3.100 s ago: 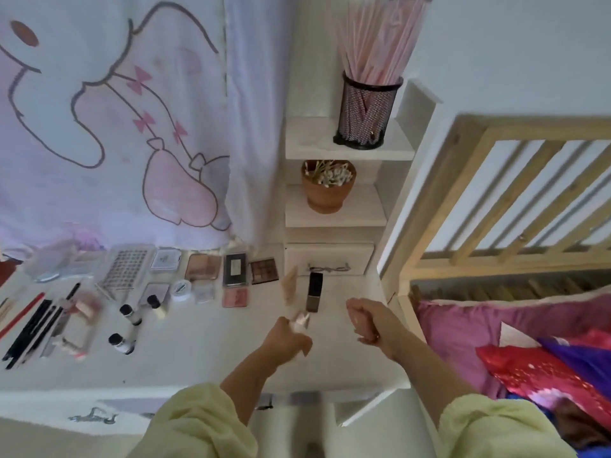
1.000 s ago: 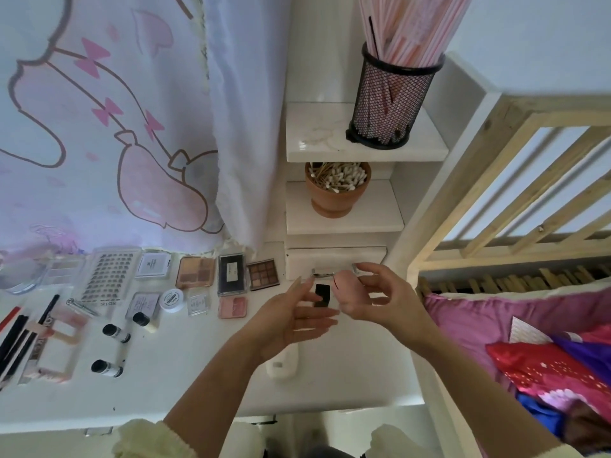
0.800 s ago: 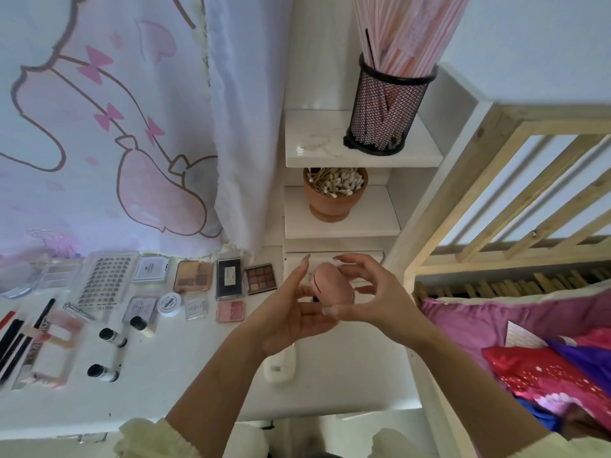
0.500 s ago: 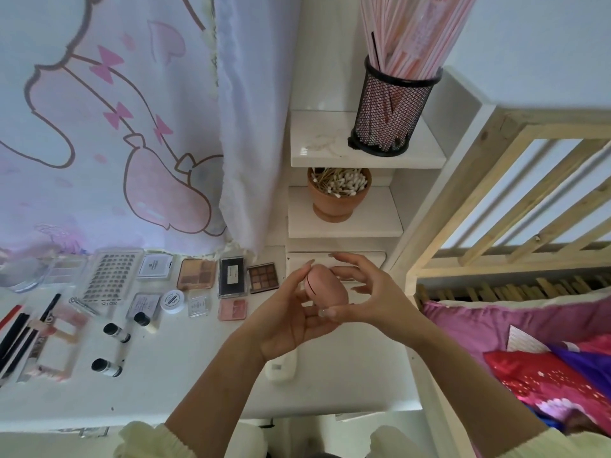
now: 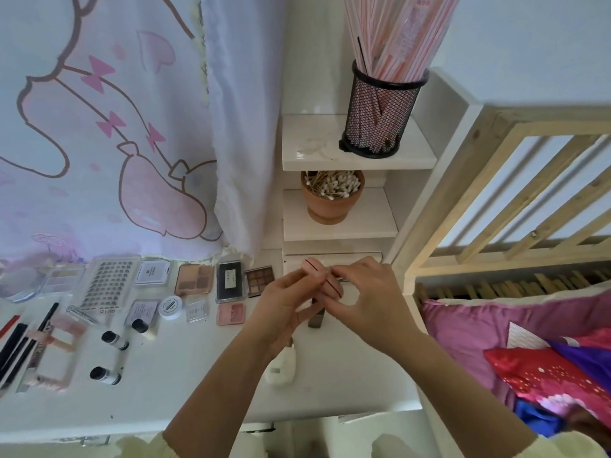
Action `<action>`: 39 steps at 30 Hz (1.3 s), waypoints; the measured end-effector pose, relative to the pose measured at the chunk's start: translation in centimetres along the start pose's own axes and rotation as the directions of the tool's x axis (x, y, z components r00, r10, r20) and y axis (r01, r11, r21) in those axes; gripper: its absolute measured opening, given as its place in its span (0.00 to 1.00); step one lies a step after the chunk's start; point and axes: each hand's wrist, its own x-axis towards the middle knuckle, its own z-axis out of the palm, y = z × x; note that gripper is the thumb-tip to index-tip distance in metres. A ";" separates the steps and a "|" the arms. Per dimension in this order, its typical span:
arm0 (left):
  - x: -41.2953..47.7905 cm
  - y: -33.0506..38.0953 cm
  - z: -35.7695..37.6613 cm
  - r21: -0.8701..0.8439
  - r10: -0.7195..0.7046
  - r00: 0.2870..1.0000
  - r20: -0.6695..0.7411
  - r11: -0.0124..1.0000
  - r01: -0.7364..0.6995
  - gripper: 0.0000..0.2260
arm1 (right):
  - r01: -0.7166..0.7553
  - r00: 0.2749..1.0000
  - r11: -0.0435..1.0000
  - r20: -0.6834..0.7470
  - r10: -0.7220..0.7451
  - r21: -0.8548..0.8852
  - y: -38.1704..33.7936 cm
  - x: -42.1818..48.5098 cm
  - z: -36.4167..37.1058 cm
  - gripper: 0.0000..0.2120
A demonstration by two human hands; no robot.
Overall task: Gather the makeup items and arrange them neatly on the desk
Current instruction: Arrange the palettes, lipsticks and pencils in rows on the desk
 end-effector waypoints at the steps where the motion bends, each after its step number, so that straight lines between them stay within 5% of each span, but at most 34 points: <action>1: 0.0 -0.1 0.1 0.006 0.017 1.000 -0.014 1.000 -0.017 0.16 | 0.003 1.000 1.000 -0.028 -0.003 -0.031 0.0 0.0 0.2 0.16; 3: 0.0 -0.1 0.1 -0.034 0.029 0.998 -0.053 0.999 -0.031 0.19 | -0.057 0.995 0.998 -0.079 0.054 -0.028 0.1 0.0 0.3 0.14; 7: 0.2 0.2 -0.3 -0.091 -0.030 0.994 -0.107 0.996 0.020 0.23 | -0.269 0.955 0.913 -0.041 0.295 0.307 0.5 0.1 -0.6 0.13; 13: 0.0 0.6 0.8 -0.086 -0.292 0.956 0.018 0.953 0.292 0.35 | -0.195 0.970 0.844 -0.030 0.242 0.499 -0.2 -0.3 -0.7 0.11; 21: 0.4 0.3 0.4 -0.129 -0.255 0.967 -0.022 0.960 0.250 0.32 | -0.176 0.982 0.880 0.010 0.191 0.442 -0.2 -0.2 -0.5 0.08; 27: 0.5 0.2 0.3 -0.118 -0.155 0.983 -0.095 0.983 0.144 0.25 | -0.157 0.981 0.936 -0.063 0.186 0.316 0.3 -0.1 -0.3 0.21; 33: 0.3 0.5 0.2 -0.155 -0.069 0.993 -0.101 0.987 0.053 0.20 | -0.131 0.979 0.932 -0.105 0.175 0.338 0.6 0.0 -0.4 0.18; 39: 0.5 0.4 0.0 -0.239 -0.133 0.988 -0.074 0.965 0.112 0.22 | -0.134 0.978 0.927 -0.101 0.180 0.351 0.8 0.1 -0.1 0.19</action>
